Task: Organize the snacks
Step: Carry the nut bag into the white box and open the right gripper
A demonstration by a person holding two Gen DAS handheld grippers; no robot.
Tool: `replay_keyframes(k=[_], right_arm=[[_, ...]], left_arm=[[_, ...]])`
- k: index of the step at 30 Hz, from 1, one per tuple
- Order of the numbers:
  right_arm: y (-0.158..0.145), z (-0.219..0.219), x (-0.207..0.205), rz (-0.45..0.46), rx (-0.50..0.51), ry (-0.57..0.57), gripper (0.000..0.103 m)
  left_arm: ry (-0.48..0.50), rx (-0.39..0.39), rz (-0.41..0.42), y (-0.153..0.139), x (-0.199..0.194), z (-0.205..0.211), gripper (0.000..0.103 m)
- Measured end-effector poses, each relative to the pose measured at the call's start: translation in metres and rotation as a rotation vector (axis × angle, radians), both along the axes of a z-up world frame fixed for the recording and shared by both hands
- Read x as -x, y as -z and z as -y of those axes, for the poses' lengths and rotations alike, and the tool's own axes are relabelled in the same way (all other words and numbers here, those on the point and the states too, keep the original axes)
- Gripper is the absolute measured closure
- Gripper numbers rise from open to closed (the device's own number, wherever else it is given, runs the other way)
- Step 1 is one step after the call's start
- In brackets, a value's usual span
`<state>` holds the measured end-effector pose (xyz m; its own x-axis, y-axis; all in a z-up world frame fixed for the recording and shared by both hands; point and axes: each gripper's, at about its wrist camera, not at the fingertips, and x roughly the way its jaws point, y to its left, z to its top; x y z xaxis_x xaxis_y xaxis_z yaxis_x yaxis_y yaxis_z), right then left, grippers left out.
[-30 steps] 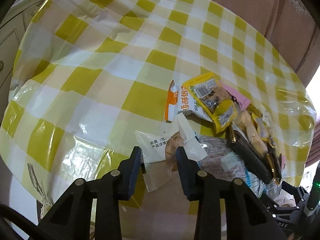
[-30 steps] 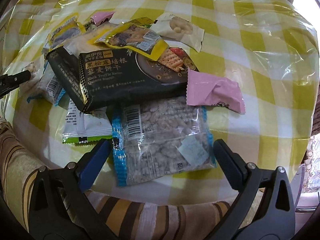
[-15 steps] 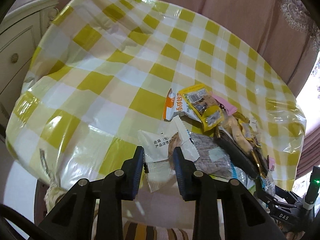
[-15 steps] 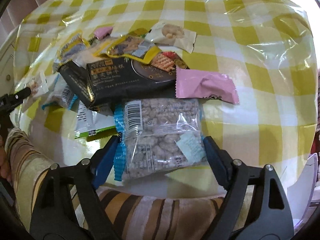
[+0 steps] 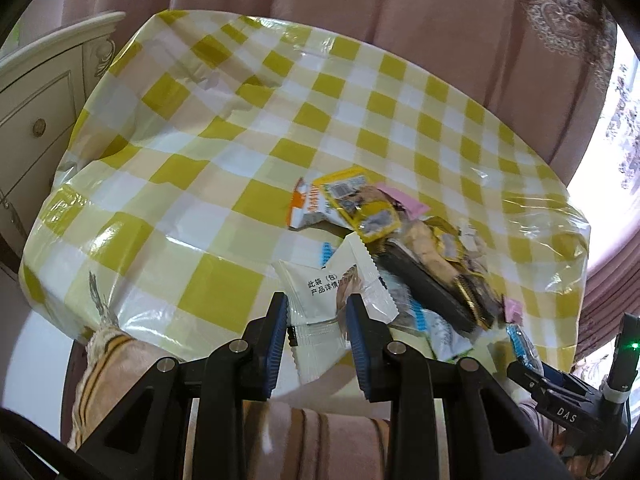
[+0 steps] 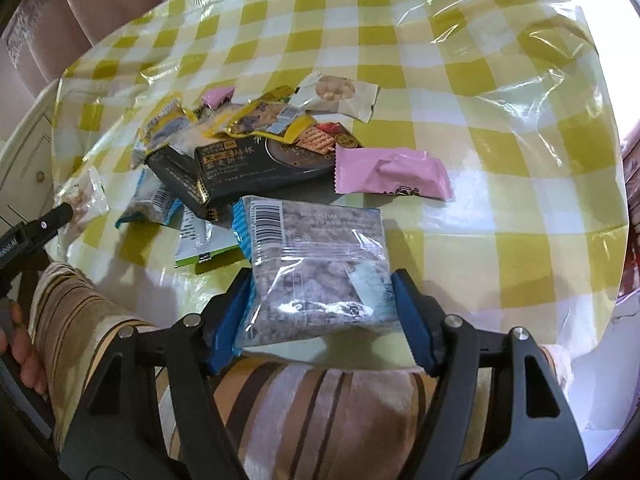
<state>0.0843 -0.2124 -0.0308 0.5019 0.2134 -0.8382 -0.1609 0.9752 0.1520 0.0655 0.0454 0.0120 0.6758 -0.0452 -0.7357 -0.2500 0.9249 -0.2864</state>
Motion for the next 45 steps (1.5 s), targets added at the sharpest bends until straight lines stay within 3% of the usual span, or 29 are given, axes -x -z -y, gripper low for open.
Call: replay_keyframes(k=[9, 18, 26, 35, 45], right_arm=[[-0.022, 0.034, 0.024, 0.085, -0.071, 0.098, 0.031], [-0.032, 0.095, 0.053, 0.091, -0.115, 0.205, 0.031], [-0.023, 0.166, 0.086, 0.072, -0.068, 0.350, 0.031], [0.004, 0.243, 0.118, -0.013, -0.027, 0.516, 0.031], [0.029, 0.289, 0.131, -0.050, 0.043, 0.616, 0.031]], left_arm=[[0.075, -0.003, 0.046, -0.016, 0.009, 0.044, 0.072], [0.244, 0.014, 0.079, -0.029, 0.010, 0.118, 0.072], [0.462, 0.054, 0.093, -0.036, 0.015, 0.206, 0.072], [0.681, 0.092, 0.048, -0.030, 0.022, 0.294, 0.072], [0.852, 0.093, -0.021, -0.019, 0.032, 0.353, 0.070]])
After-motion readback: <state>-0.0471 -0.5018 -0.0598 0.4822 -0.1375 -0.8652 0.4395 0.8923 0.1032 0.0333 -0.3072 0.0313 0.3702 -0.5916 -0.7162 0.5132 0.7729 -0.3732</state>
